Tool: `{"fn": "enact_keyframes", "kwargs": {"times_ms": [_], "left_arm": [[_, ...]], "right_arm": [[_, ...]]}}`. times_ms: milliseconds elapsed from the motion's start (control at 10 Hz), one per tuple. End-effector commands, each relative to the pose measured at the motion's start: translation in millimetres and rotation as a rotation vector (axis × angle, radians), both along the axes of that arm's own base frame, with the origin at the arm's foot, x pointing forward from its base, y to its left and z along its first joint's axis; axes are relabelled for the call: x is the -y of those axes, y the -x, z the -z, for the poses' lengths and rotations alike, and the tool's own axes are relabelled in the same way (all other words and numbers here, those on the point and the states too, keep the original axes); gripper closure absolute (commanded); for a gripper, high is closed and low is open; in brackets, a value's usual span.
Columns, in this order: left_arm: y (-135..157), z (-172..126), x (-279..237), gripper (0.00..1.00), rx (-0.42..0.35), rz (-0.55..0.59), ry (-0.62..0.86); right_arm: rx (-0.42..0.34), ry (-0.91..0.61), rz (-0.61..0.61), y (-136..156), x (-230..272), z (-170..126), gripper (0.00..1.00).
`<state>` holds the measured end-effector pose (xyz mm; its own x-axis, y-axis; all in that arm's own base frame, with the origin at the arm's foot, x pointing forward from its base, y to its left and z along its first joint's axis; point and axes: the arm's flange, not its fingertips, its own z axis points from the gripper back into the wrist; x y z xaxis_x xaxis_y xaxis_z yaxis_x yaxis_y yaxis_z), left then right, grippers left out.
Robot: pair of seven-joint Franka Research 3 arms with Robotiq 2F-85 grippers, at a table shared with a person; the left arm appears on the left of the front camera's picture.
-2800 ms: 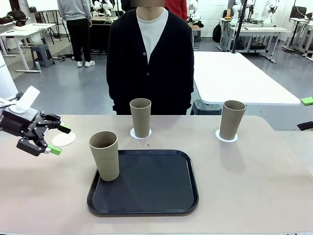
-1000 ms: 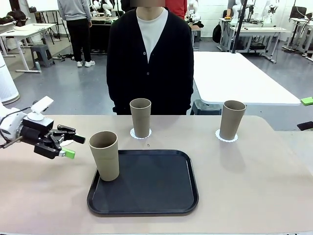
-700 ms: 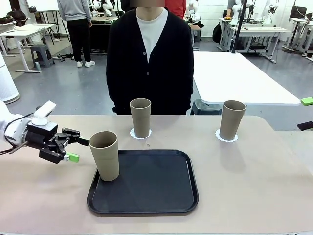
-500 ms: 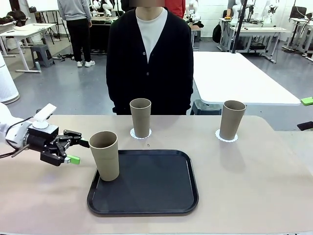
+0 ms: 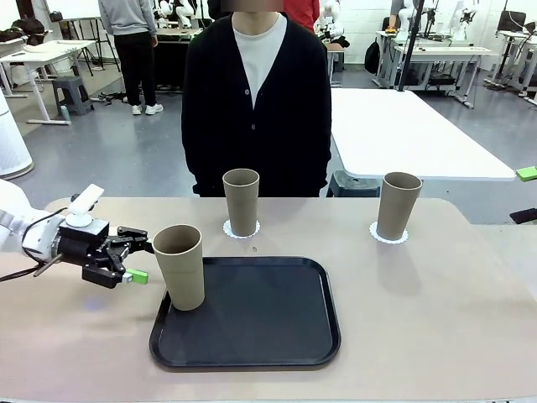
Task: Place coasters on the table and set cups on them.
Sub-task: Take one Reusable plastic cup from the Flat Tray and place it on a coaster set by the human.
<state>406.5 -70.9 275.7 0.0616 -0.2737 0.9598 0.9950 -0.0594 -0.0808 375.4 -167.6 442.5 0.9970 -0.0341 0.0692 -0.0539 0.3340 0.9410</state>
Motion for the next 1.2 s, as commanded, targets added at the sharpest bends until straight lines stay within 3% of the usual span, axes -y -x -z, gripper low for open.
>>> {"fn": "enact_keyframes", "kwargs": {"times_ms": [0,1100], "left_arm": [[-6,12,10,0.00,0.043,-0.013,0.022],[-6,35,38,0.00,0.018,0.049,0.036]], "right_arm": [[0.007,0.001,-0.003,-1,0,0,0.00],[0.007,0.001,-0.003,-1,0,0,0.00]]}}
